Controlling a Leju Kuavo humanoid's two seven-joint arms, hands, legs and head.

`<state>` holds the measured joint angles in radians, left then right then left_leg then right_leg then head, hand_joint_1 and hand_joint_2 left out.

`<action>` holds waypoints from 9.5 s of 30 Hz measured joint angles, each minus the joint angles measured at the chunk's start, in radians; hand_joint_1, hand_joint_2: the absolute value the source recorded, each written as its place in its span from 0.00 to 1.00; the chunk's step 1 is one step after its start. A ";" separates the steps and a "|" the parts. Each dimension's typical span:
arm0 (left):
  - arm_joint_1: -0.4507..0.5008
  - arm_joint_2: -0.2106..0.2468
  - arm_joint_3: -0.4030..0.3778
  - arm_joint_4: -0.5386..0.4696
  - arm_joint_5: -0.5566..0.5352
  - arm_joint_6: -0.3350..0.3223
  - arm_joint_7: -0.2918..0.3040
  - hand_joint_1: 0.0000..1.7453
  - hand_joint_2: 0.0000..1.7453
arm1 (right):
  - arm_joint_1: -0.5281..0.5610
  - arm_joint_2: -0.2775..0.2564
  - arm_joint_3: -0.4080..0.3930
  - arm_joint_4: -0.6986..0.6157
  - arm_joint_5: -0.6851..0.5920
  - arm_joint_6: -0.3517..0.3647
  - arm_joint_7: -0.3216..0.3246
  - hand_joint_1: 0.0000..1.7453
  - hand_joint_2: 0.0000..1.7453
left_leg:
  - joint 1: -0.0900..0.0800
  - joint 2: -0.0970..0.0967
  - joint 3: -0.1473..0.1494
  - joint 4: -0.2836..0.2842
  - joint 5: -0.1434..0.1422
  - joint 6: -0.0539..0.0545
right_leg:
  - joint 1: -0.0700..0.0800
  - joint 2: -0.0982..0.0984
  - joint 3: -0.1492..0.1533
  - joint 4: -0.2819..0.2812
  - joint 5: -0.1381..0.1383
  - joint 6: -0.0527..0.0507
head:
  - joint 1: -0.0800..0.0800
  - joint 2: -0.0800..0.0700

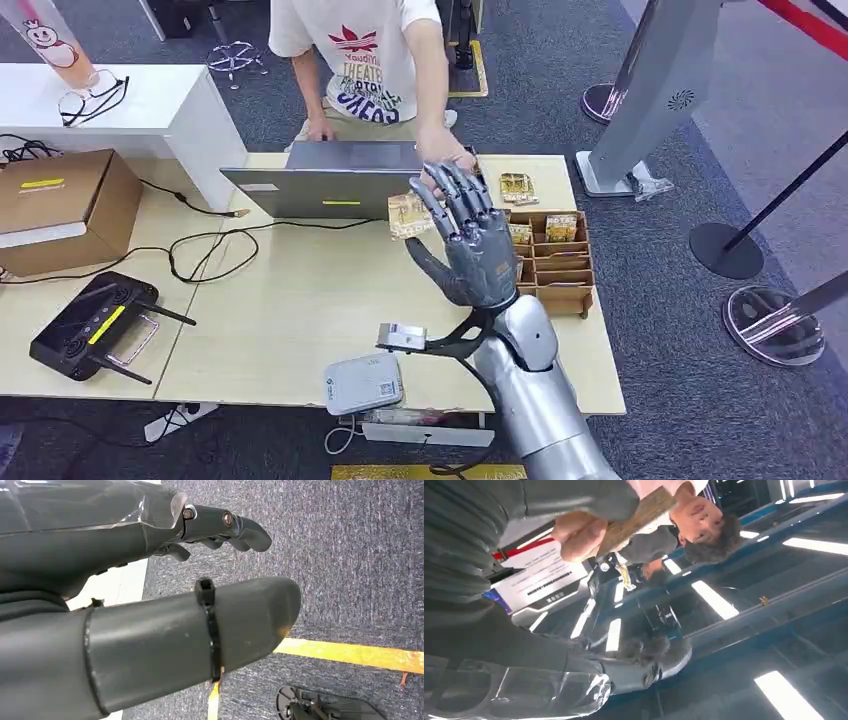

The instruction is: Pass the card to the sensor for recognition and then transmit it.

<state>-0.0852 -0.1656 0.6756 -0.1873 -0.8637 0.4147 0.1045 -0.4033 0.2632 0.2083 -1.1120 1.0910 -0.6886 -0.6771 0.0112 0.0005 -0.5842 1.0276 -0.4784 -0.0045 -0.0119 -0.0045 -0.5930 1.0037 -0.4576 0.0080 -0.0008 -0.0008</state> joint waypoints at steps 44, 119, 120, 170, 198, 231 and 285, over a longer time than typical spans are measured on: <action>0.007 0.001 0.008 0.000 -0.003 -0.015 -0.011 0.00 0.00 | -0.035 -0.075 0.194 -0.029 -0.790 0.389 0.148 1.00 1.00 | 0.000 0.000 0.000 0.000 0.000 0.000 | 0.000 0.000 0.000 0.000 0.000 0.000 | 0.000 0.000; -0.016 0.003 0.008 0.000 -0.028 -0.042 -0.012 0.00 0.00 | -0.154 -0.143 0.586 0.416 -1.297 0.904 0.317 1.00 1.00 | 0.000 0.000 0.000 0.000 0.000 -0.001 | 0.000 0.000 0.000 0.000 0.000 0.000 | 0.000 0.000; -0.016 0.003 0.008 0.000 -0.028 -0.042 -0.012 0.00 0.00 | -0.154 -0.143 0.586 0.415 -1.297 0.901 0.318 1.00 1.00 | 0.000 0.000 0.000 0.000 0.000 -0.001 | 0.000 0.000 0.000 0.000 0.000 0.000 | 0.000 0.000; -0.017 0.010 0.008 0.000 -0.008 -0.054 -0.008 0.00 0.00 | -0.201 -0.152 0.540 0.513 -1.296 0.892 0.349 1.00 1.00 | 0.000 0.000 0.000 0.000 0.000 -0.001 | 0.000 0.000 0.000 0.000 0.000 0.000 | 0.000 0.000; -0.005 0.029 0.008 0.000 -0.001 -0.057 0.007 0.00 0.00 | -0.180 -0.151 0.542 0.555 -1.284 0.898 0.376 1.00 1.00 | 0.000 0.000 0.000 0.000 0.000 -0.001 | 0.000 0.000 0.000 0.000 0.000 0.000 | 0.000 0.000; -0.004 0.043 0.008 0.000 -0.025 -0.074 0.019 0.00 0.00 | -0.201 -0.143 0.549 0.667 -1.272 0.898 0.422 1.00 1.00 | 0.000 0.000 0.000 0.000 0.000 -0.001 | 0.000 0.000 0.000 0.000 0.000 0.000 | 0.000 0.000; -0.016 0.043 0.006 0.000 -0.042 -0.089 0.014 0.00 0.00 | -0.280 -0.149 0.774 0.701 -1.061 0.928 0.505 1.00 1.00 | 0.000 0.001 0.006 0.000 0.001 -0.001 | 0.000 0.002 0.005 0.000 0.000 0.000 | 0.000 0.000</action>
<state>-0.1008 -0.1228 0.6813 -0.1873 -0.9060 0.3254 0.1186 -0.6830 0.1144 0.9827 -0.4108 0.0298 0.2392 -0.1724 0.0114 0.0014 -0.5779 1.0276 -0.4779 -0.0053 -0.0117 -0.0025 -0.5882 1.0038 -0.4572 0.0076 -0.0008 -0.0008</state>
